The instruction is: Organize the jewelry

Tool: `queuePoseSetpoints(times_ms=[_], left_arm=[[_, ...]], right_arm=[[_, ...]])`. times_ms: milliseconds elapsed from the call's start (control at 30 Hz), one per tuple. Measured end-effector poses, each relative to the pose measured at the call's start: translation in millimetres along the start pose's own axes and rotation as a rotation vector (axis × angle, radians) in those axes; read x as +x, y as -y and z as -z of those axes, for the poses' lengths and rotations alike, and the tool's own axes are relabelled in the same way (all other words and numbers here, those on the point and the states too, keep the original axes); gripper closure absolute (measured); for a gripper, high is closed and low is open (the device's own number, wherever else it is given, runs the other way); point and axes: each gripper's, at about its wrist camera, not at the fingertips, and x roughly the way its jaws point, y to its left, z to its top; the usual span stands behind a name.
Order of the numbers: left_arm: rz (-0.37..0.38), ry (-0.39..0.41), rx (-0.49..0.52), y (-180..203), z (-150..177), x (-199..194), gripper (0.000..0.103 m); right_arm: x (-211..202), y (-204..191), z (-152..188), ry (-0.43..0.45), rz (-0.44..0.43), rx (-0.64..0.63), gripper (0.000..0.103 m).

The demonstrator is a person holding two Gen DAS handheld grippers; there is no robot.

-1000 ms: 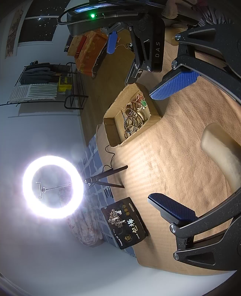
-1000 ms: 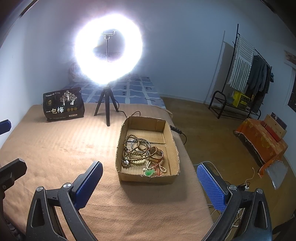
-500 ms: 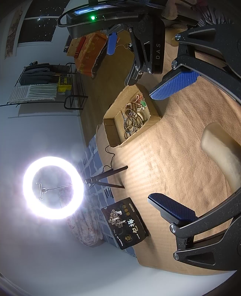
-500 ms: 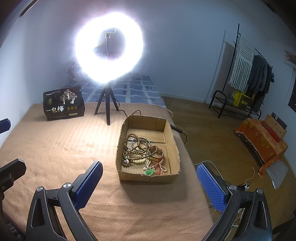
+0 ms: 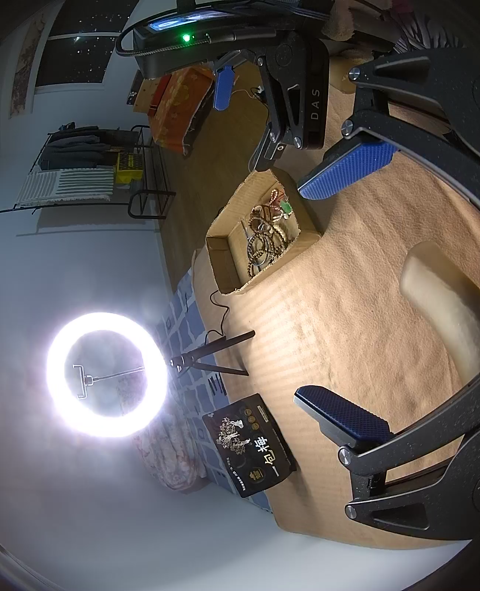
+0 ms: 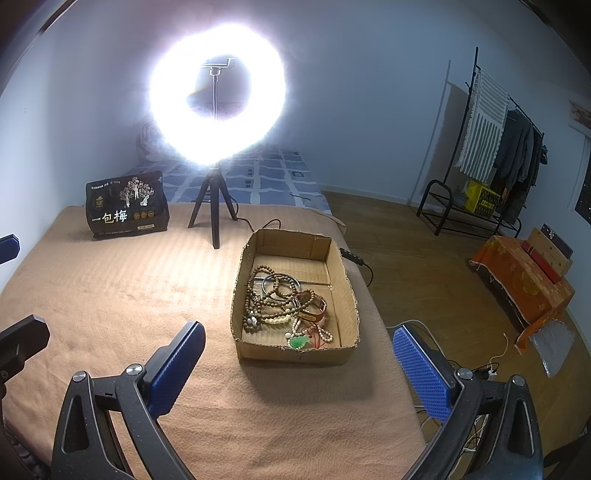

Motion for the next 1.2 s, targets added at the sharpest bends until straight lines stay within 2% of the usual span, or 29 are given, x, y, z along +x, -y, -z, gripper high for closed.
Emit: queuePoseSetpoints(times_ms=[1200], left_arm=[[-0.010,0.009,-0.001,-3.2,1.2,-2.7,0.001]], right_arm=[[0.7,-0.3,5.8,-0.011,-0.005,-0.021,0.000]])
